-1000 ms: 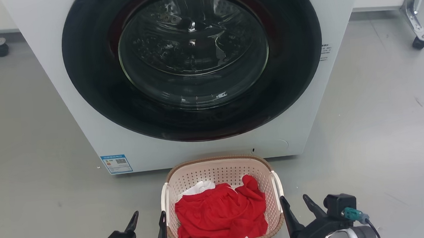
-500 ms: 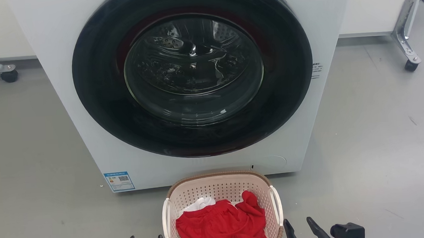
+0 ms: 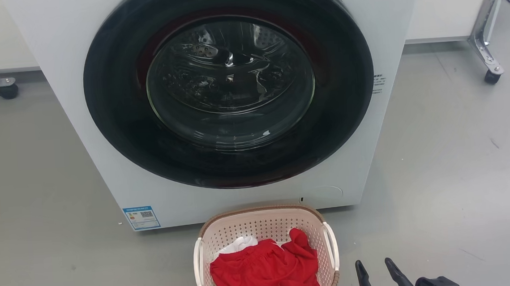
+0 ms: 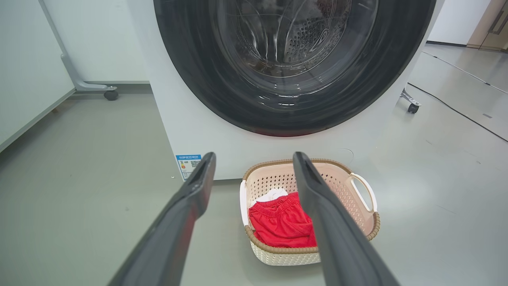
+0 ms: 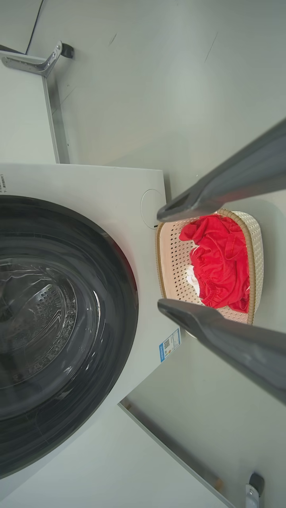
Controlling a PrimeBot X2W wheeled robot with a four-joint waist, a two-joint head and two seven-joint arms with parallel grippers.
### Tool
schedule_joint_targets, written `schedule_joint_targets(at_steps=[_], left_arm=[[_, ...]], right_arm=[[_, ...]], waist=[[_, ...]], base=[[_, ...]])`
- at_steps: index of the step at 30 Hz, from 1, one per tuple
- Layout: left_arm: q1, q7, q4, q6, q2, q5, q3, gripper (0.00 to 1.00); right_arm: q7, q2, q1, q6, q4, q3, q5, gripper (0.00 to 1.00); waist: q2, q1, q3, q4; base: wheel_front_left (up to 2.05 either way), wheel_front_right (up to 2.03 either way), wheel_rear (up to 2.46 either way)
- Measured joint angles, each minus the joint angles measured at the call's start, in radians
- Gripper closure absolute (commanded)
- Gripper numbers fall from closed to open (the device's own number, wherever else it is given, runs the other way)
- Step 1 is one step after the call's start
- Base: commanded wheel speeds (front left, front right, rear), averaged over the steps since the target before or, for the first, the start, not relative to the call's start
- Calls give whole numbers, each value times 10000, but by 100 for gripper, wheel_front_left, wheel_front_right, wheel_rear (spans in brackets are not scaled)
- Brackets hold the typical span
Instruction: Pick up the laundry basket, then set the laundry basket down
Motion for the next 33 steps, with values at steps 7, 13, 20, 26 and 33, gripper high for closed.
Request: schedule_joint_targets(at_steps=[7, 13, 20, 26, 33], left_arm=[[27, 0, -138, 0, -73, 389, 245, 0], [-17, 0, -144, 0, -125, 564, 460, 0], [-47, 0, -182, 0, -163, 635, 637, 0], [-46, 0, -199, 0, -209, 890, 708, 0], [-46, 0, -245, 0, -242, 957, 692, 0]], right_arm=[[0, 171, 370, 0, -593, -430, -663, 0], [0, 238, 491, 0, -872, -619, -1116, 0], [0, 311, 532, -2, -1110, -786, -1379, 0], [0, 349, 718, -2, -1308, -938, -1657, 0], [0, 385, 753, -2, -1450, -1049, -1833, 0]], waist=[[1, 0, 37, -39], [0, 0, 55, -52], [0, 0, 28, -40], [0, 1, 1, -23], [0, 0, -18, -21]], base=[[0, 0, 0], [0, 0, 0], [0, 0, 0], [0, 0, 0], [0, 0, 0]])
